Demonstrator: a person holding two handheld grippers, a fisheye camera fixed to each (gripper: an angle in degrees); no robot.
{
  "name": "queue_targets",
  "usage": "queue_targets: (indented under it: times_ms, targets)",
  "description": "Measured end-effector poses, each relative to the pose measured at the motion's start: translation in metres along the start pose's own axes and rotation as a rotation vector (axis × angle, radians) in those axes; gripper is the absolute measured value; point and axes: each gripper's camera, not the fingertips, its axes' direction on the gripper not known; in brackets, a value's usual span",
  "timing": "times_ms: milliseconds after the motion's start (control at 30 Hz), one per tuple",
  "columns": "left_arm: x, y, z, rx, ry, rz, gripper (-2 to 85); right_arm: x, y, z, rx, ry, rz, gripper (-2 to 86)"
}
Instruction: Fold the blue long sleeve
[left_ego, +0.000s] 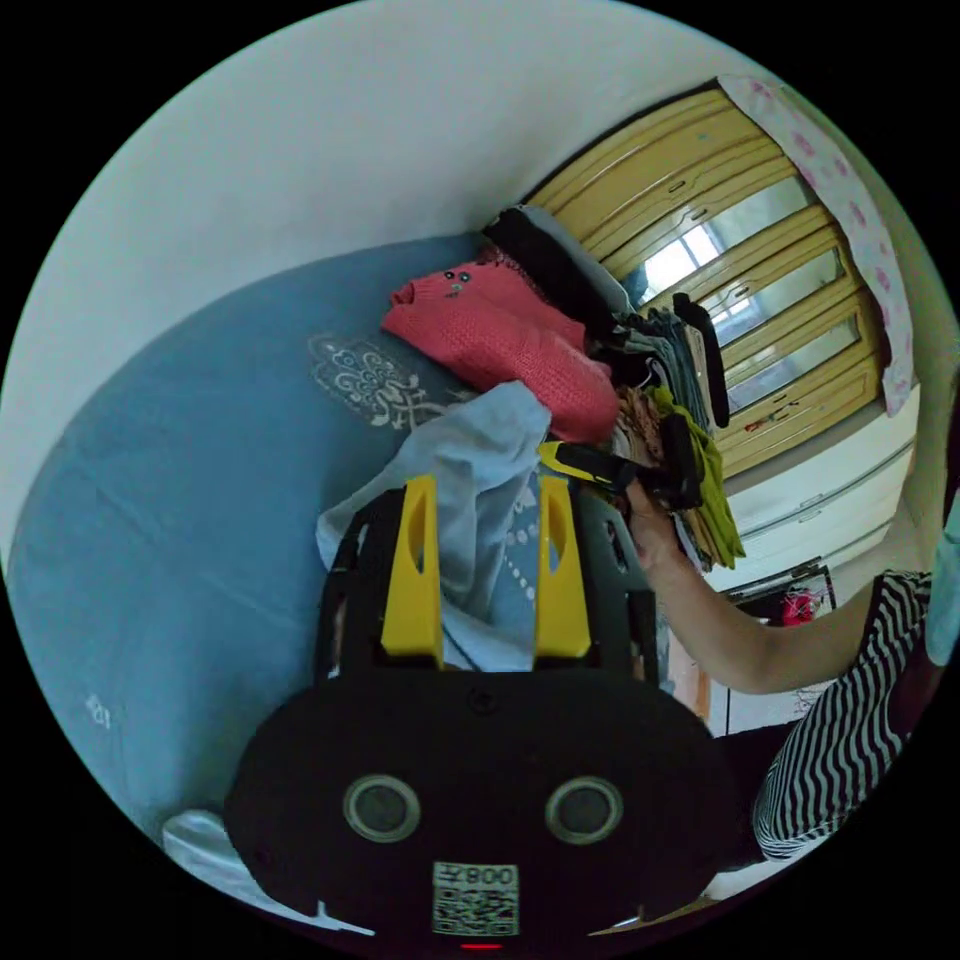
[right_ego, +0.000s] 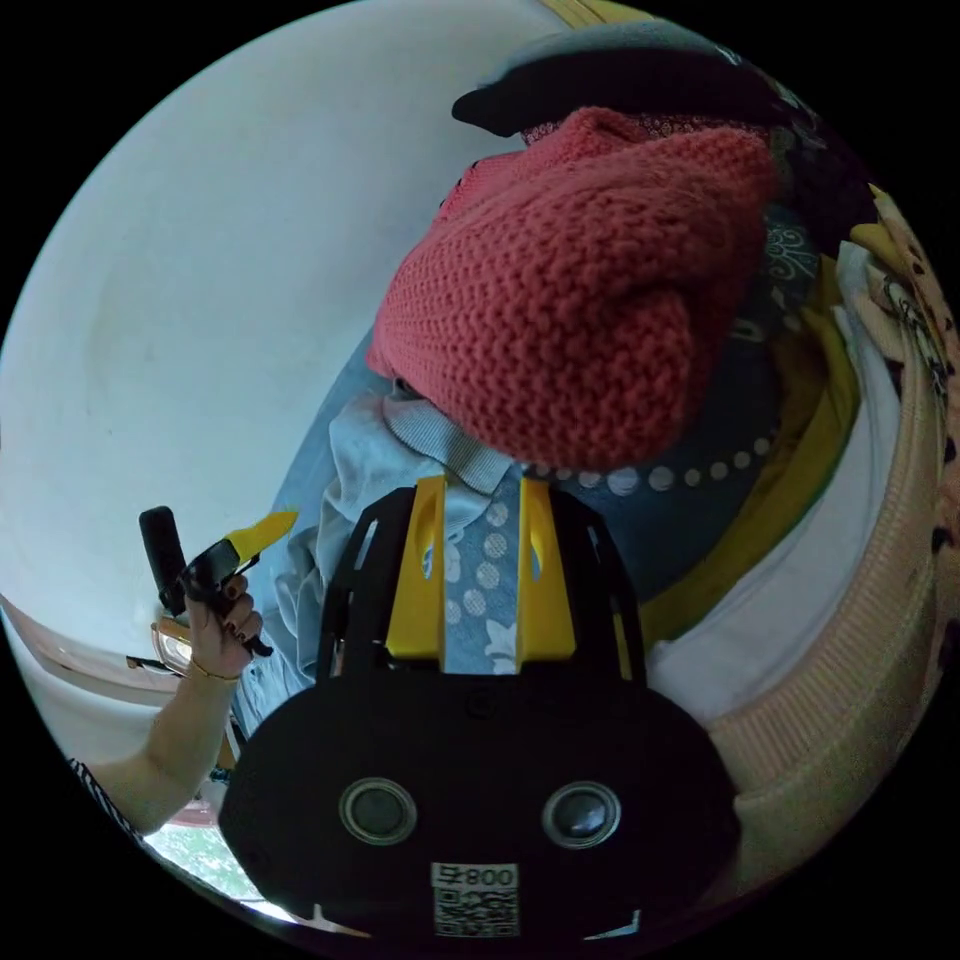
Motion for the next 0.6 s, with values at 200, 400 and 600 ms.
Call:
queue_targets:
  times_ms: [200, 400, 600]
  targets:
    - [-0.006, -0.085, 0.086, -0.012, 0.065, 0.031, 13.9, 0.025, 0.013, -0.013, 0.005, -0.058, 0.011, 8.9]
    - [-0.018, -0.15, 0.184, -0.186, 0.057, 0.001, 9.9, 0.04, 0.031, -0.021, 0.013, -0.091, 0.019, 6.5]
    - [-0.01, -0.17, 0.228, -0.18, 0.088, 0.043, 3.9, 0.039, 0.064, -0.04, 0.042, -0.172, -0.036, 3.2]
